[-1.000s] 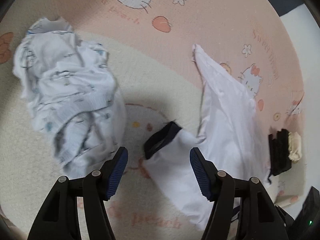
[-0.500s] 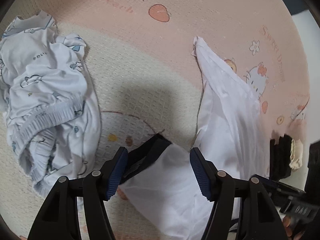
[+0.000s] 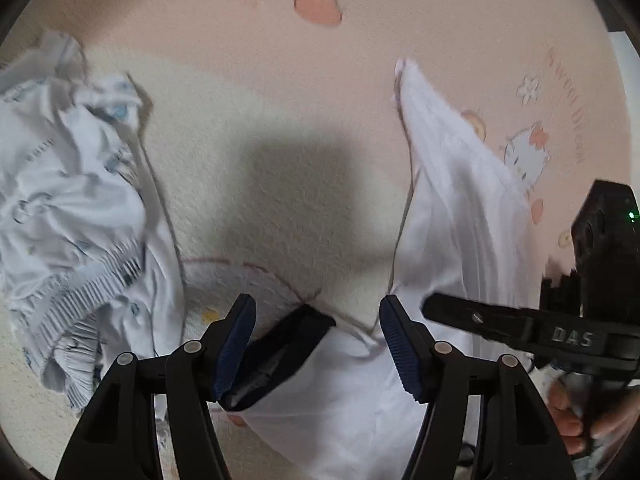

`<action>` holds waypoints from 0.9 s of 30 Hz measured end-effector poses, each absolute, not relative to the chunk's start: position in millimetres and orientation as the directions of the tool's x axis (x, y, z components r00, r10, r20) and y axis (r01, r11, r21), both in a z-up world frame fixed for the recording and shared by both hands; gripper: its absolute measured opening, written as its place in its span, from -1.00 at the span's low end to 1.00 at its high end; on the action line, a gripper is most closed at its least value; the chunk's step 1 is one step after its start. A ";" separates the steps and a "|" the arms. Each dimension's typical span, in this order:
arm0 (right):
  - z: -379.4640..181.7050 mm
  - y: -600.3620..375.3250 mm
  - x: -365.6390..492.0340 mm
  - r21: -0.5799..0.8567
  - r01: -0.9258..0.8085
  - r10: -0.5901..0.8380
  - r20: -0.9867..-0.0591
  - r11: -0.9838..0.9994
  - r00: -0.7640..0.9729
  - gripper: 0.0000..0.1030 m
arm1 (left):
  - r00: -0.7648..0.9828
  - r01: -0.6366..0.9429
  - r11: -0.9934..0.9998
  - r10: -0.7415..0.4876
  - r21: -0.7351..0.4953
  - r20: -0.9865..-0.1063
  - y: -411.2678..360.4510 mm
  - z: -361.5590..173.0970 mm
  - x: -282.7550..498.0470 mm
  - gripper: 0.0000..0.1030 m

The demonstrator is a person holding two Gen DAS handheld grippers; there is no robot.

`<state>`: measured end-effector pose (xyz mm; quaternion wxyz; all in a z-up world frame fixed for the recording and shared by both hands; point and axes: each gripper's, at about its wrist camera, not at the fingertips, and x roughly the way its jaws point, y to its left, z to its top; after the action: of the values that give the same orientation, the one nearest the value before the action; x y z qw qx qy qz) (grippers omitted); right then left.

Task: Fold clothes

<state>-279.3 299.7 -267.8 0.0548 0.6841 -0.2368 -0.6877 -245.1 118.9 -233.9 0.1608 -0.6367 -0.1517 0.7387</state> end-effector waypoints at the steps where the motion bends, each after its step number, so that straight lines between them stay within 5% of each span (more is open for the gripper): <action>1: -272.1 297.8 -281.8 0.396 -0.250 -0.397 -0.916 -0.884 -0.046 -0.41 | -0.132 -0.046 -0.904 0.426 -0.424 -0.895 119.4 -235.5 -245.9 0.20; 11: -295.9 291.1 -293.3 0.342 -0.274 -0.363 -0.931 -0.899 0.029 -0.40 | -0.105 -0.101 -0.924 0.379 -0.370 -0.919 130.8 -245.3 -244.2 0.20; 13: -301.2 290.4 -295.8 0.335 -0.275 -0.359 -0.933 -0.901 0.038 -0.40 | -0.112 -0.135 -0.930 0.358 -0.343 -0.927 136.9 -245.8 -242.9 -0.03; 15: -304.3 288.7 -297.7 0.328 -0.269 -0.352 -0.935 -0.905 0.044 -0.40 | -0.096 -0.156 -0.929 0.352 -0.335 -0.931 142.4 -248.9 -240.1 -0.53; 18: -305.6 280.1 -299.9 0.300 -0.215 -0.317 -0.947 -0.929 0.051 -0.40 | -0.139 -0.188 -0.938 0.318 -0.290 -0.938 145.6 -247.0 -231.4 -0.76; 20: -304.0 274.1 -300.4 0.262 -0.157 -0.271 -0.962 -0.952 0.039 -0.45 | -0.170 -0.177 -0.947 0.298 -0.268 -0.939 139.4 -245.6 -227.0 -0.80; 22: -302.7 270.0 -299.8 0.206 -0.101 -0.210 -0.977 -0.973 0.027 -0.88 | -0.174 -0.139 -0.952 0.295 -0.273 -0.940 127.6 -248.9 -224.6 -0.83; 27: -307.1 288.8 -294.8 0.297 -0.108 -0.299 -0.954 -0.949 -0.002 -0.90 | -0.166 -0.051 -0.927 0.375 -0.372 -0.912 97.6 -256.3 -216.8 -0.84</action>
<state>-294.8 288.8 -307.1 0.0688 0.7030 -0.1448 -0.6929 -216.8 97.6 -256.3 0.1415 -0.6301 -0.1288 0.7526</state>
